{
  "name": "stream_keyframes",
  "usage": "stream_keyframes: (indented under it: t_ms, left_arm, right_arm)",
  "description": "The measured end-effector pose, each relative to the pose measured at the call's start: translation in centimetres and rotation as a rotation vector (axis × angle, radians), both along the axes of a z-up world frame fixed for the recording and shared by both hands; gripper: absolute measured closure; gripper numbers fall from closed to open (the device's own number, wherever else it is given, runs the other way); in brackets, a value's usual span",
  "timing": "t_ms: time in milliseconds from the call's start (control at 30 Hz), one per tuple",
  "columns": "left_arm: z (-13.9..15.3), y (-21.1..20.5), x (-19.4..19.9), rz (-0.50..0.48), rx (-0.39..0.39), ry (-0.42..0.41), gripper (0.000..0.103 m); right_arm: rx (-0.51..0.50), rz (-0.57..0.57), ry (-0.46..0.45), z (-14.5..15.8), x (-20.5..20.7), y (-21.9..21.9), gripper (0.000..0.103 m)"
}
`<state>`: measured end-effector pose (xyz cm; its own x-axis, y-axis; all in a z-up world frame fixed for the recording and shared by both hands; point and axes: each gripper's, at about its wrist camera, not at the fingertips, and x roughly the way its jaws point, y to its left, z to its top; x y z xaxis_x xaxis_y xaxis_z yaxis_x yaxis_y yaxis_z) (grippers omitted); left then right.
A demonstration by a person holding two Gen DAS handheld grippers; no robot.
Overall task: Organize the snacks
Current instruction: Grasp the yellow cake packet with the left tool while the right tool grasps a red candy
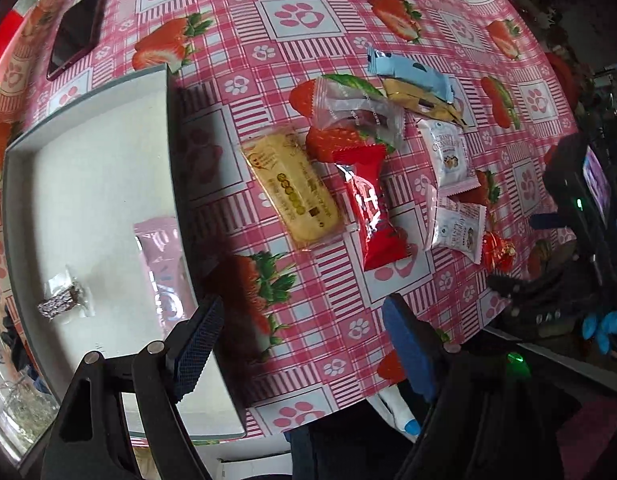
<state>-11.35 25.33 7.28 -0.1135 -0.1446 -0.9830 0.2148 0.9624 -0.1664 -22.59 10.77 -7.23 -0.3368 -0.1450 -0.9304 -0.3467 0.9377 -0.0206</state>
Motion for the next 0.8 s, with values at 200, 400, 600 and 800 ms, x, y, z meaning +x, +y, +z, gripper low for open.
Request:
stream_keyframes:
  t_ms: [200, 400, 600, 800]
  left_arm:
    - [-3.6, -0.1, 2.1, 0.181, 0.004, 0.093, 0.019]
    - [-4.8, 0.2, 3.3, 0.292, 0.074, 0.052, 0.019]
    - [-6.0, 0.2, 4.2, 0.361, 0.125, 0.038, 0.018]
    - [-6.0, -0.6, 5.1, 0.312, 0.177, -0.008, 0.017]
  right_arm:
    - [-0.039, 0.105, -0.033, -2.1, -1.8, 0.9, 0.001]
    - [0.041, 0.108, -0.033, -2.8, -1.1, -0.1, 0.0]
    - [0.042, 0.11, -0.024, -3.1, -0.4, -1.1, 0.0]
    - [0.06, 0.183, -0.078, -1.1, 0.6, 0.7, 0.02]
